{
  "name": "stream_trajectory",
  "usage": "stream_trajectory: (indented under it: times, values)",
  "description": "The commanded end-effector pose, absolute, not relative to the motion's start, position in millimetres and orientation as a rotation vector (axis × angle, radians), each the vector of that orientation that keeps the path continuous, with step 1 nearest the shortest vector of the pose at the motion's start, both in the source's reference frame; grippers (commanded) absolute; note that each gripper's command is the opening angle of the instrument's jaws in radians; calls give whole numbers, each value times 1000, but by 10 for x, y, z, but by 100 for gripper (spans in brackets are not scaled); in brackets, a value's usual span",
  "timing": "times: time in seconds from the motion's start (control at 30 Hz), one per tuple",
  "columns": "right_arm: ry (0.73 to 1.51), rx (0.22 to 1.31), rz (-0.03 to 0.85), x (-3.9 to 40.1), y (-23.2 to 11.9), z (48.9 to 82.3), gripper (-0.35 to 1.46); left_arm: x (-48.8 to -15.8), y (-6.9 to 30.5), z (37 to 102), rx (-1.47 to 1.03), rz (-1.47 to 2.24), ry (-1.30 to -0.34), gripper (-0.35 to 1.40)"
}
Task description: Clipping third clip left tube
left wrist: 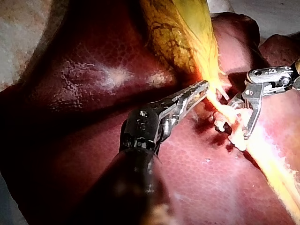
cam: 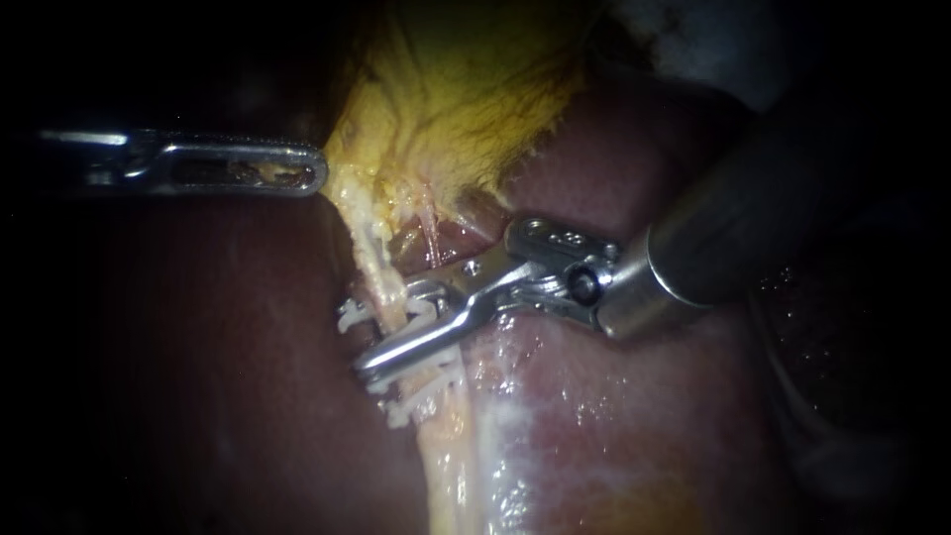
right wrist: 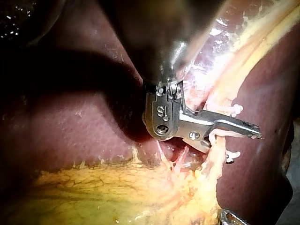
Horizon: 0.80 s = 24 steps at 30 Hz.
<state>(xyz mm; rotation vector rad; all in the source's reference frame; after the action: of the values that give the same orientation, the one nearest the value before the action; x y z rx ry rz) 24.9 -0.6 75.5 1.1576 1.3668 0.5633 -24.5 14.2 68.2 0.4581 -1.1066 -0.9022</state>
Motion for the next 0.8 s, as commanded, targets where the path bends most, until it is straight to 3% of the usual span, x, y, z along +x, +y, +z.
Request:
stream_trajectory:
  times: [0.03, 0.5, 0.6, 0.8]
  values:
    - [1367, 1152, 571, 249, -4, 754, 46, -245, 142, 682, 458, -903, -1106, -35]
    - [1336, 1168, 688, 248, 1, 752, -10, -245, 142, 683, 458, -903, -1106, -35]
    - [1333, 1173, 691, 248, 0, 752, -35, -245, 142, 683, 458, -903, -1106, -35]
    - [1333, 1173, 689, 246, -3, 752, -35, -245, 142, 683, 458, -903, -1106, -35]
